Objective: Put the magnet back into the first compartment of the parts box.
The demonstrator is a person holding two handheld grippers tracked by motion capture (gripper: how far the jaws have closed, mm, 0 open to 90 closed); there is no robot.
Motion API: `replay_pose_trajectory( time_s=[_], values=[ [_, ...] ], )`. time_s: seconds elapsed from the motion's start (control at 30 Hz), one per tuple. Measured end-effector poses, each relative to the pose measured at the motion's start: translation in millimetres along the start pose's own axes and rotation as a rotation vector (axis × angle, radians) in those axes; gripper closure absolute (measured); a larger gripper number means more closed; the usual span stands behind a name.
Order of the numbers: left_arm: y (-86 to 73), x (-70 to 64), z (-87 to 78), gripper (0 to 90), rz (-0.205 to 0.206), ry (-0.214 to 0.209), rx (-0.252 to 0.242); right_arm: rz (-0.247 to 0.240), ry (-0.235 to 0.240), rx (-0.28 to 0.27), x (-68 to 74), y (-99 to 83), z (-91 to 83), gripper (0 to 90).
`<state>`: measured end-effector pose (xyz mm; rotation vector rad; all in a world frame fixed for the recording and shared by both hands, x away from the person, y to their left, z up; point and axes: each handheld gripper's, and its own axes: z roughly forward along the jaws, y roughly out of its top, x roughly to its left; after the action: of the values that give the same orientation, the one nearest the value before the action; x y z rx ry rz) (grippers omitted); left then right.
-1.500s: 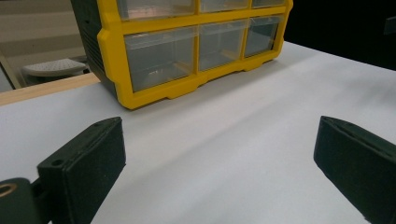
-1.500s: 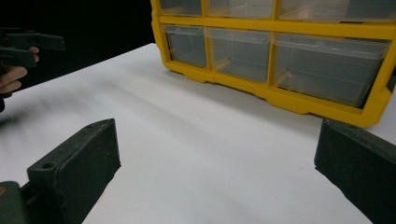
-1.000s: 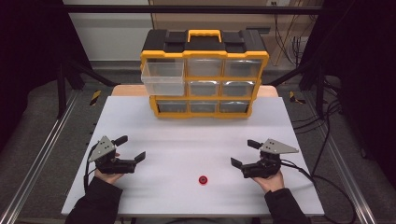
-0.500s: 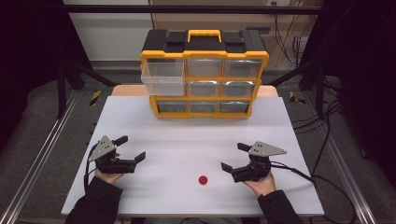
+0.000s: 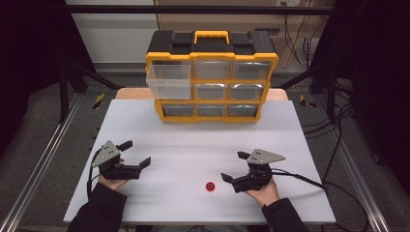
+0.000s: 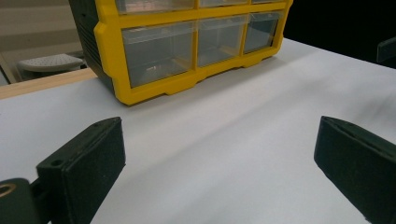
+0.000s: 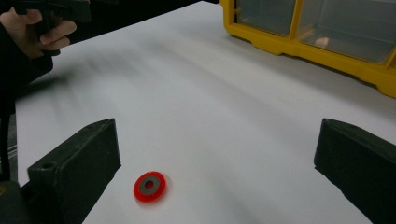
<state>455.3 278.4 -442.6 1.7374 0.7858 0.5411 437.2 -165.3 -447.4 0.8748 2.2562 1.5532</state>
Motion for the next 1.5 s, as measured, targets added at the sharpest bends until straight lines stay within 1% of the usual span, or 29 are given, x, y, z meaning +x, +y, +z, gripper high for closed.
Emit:
replay_pose_trajectory(
  time_s=[0.07, 0.3, 0.4, 0.43, 0.53, 0.57, 0.6, 0.67, 0.83, 0.93, 1.0, 1.1, 1.5],
  values=[
    [0.0, -0.1, 0.1, 1.6, 0.001, -0.001, 0.002, 0.006, 0.008, 0.001, 0.6, -0.5, 1.4, 0.7],
    [-0.3, -0.2, 0.6, 1.5, 0.003, -0.001, 0.005, 0.005, 0.011, 0.016, 2.4, -1.5, 4.5, 0.8],
    [-0.3, -0.2, 0.7, 1.5, 0.003, 0.000, 0.006, -0.013, -0.001, 0.039, 4.7, -0.8, 7.2, 0.8],
    [-0.4, 0.0, 0.6, 1.5, 0.002, 0.000, 0.006, -0.020, 0.000, 0.046, 6.2, -0.6, 8.7, 0.8],
    [-0.4, -0.1, 0.6, 1.5, 0.003, 0.000, 0.006, -0.018, 0.007, 0.057, 8.4, -0.4, 12.1, 0.8],
    [-0.4, -0.1, 0.6, 1.5, 0.003, 0.001, 0.006, -0.026, 0.005, 0.065, 9.5, -0.1, 13.1, 0.9],
    [-0.4, -0.1, 0.7, 1.5, 0.002, 0.000, 0.006, -0.031, 0.006, 0.065, 10.5, -0.2, 13.9, 1.1],
    [-0.4, -0.2, 0.8, 1.5, 0.003, 0.001, 0.007, -0.023, 0.016, 0.065, 10.8, -0.8, 15.6, 1.1],
    [-0.5, 0.0, 0.8, 1.5, 0.003, 0.002, 0.008, -0.031, 0.015, 0.076, 11.5, -1.4, 18.1, 1.3],
    [-0.5, -0.1, 0.8, 1.5, 0.004, 0.002, 0.007, -0.053, 0.010, 0.090, 13.8, -0.4, 20.4, 1.3],
    [-0.5, -0.2, 0.7, 1.6, 0.004, 0.002, 0.007, -0.063, 0.015, 0.095, 16.1, -0.4, 22.8, 1.3],
    [-0.5, -0.5, 0.9, 1.5, 0.002, 0.001, 0.007, -0.070, 0.020, 0.108, 18.9, -0.9, 26.6, 1.5],
    [-0.8, -0.7, 1.7, 1.5, 0.003, 0.000, 0.010, -0.069, 0.034, 0.123, 20.2, -3.8, 31.2, 2.2]
  ],
)
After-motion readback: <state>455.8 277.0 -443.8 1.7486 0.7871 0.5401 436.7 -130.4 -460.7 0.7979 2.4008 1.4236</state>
